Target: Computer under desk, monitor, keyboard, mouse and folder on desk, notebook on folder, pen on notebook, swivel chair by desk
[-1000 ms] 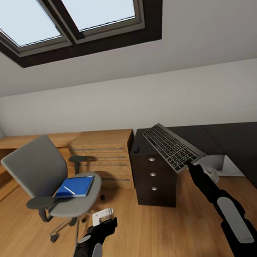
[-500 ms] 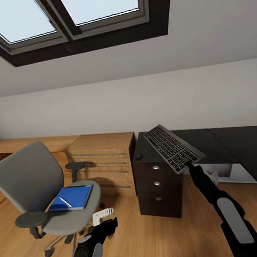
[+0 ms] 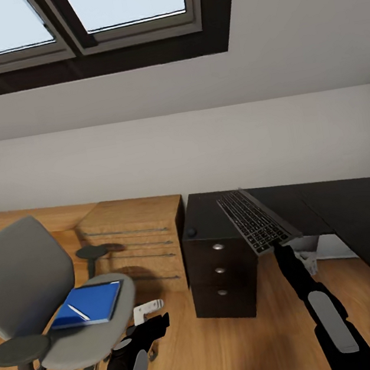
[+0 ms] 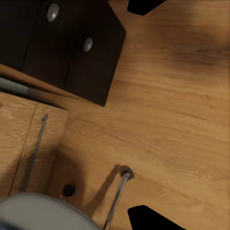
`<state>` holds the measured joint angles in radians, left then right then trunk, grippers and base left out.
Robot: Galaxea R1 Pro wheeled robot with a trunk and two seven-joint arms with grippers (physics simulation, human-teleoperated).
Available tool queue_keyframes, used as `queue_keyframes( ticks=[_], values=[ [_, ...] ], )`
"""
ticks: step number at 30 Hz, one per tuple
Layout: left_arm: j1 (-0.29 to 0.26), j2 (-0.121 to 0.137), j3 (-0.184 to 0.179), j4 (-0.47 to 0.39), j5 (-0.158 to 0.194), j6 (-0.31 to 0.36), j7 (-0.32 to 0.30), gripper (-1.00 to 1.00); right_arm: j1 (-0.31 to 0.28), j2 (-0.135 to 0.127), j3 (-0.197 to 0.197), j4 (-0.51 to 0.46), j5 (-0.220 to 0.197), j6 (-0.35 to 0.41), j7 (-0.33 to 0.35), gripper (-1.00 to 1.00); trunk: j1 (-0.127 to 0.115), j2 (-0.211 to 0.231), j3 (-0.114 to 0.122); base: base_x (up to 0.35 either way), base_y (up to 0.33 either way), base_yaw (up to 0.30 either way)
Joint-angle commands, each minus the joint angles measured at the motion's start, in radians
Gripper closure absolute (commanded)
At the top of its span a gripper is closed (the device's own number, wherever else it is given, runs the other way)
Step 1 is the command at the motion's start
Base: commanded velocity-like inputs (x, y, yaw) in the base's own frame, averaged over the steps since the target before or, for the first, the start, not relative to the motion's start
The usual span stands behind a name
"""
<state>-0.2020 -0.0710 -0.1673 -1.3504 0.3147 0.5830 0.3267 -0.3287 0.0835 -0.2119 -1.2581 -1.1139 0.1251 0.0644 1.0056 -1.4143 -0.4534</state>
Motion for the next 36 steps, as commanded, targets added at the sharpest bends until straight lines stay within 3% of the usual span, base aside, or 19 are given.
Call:
queue_keyframes(
  ticks=[1,3,4,5,9,17,26,36],
  values=[
    [0.000,0.000,-0.001,-0.002,0.011,0.002,0.009,-1.00,-0.001,0.019,-0.003,0.031,-0.020,-0.008,0.008,1.00,0.000,-0.001,-0.001,0.225,0.261,-0.256],
    [0.000,0.000,-0.001,-0.002,0.010,0.002,0.009,-1.00,-0.001,0.025,-0.004,0.039,-0.076,-0.028,0.008,1.00,0.000,-0.001,-0.001,0.245,0.246,-0.256],
    [0.000,0.000,-0.001,-0.003,0.010,0.001,0.009,-1.00,-0.001,0.025,-0.001,0.075,-0.200,-0.039,0.008,1.00,0.000,-0.001,-0.001,0.270,0.149,-0.211],
    [0.000,0.000,-0.001,-0.003,0.010,0.001,0.009,-1.00,-0.001,0.026,0.000,0.079,-0.208,-0.039,0.008,1.00,0.000,-0.001,-0.001,0.270,0.135,-0.142],
    [0.000,0.000,-0.001,-0.003,0.010,0.001,0.009,-1.00,-0.001,0.027,-0.001,0.084,-0.223,-0.047,0.012,1.00,0.000,-0.001,-0.001,0.269,0.183,-0.053],
    [0.000,0.000,-0.003,-0.003,0.010,0.003,0.009,-1.00,-0.001,0.021,-0.001,0.085,-0.297,-0.048,0.012,1.00,0.000,-0.001,-0.001,0.131,0.109,-0.005],
    [0.000,0.000,-0.003,-0.003,0.009,0.003,0.007,-1.00,-0.001,0.027,0.003,0.085,-0.305,-0.053,0.014,1.00,0.000,-0.001,-0.001,0.007,0.003,0.000],
    [0.000,0.000,-0.006,-0.003,0.009,0.003,0.006,-1.00,-0.001,0.027,0.004,0.088,-0.304,-0.052,0.009,1.00,0.000,-0.001,-0.001,0.205,0.000,0.000]
  ],
)
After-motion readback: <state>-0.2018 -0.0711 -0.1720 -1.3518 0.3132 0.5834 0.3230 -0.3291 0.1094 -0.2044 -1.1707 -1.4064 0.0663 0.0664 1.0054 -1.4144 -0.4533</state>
